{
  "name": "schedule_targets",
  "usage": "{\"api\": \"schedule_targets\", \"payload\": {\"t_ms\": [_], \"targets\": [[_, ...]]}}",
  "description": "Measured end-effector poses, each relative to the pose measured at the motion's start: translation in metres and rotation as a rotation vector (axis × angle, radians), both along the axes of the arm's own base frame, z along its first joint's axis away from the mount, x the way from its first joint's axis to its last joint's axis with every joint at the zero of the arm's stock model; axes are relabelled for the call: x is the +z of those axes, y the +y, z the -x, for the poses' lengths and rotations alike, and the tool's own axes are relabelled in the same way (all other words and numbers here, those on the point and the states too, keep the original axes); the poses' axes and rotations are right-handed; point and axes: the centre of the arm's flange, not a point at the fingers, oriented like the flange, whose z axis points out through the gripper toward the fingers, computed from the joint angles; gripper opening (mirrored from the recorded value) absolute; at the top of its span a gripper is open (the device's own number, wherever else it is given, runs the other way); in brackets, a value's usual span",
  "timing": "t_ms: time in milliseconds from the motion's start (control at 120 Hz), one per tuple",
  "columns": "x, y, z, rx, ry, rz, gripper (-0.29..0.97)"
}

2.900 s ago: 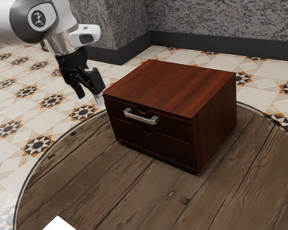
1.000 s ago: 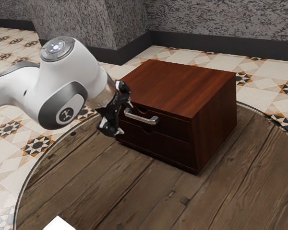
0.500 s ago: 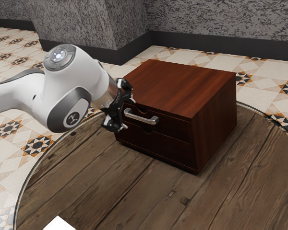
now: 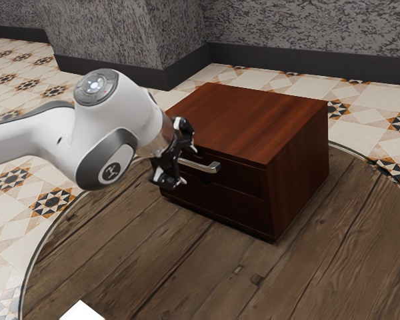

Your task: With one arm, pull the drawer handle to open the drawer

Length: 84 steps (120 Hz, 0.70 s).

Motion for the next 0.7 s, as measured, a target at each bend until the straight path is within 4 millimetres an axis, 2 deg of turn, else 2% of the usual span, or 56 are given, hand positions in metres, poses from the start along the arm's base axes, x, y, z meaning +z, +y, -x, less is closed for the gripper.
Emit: {"api": "schedule_targets", "payload": {"t_ms": [325, 700], "targets": [[-0.002, 0.004, 0.001, -0.003, 0.021, -0.006, 0.30], [-0.007, -0.006, 0.011, -0.001, 0.107, 0.011, 0.25]]}}
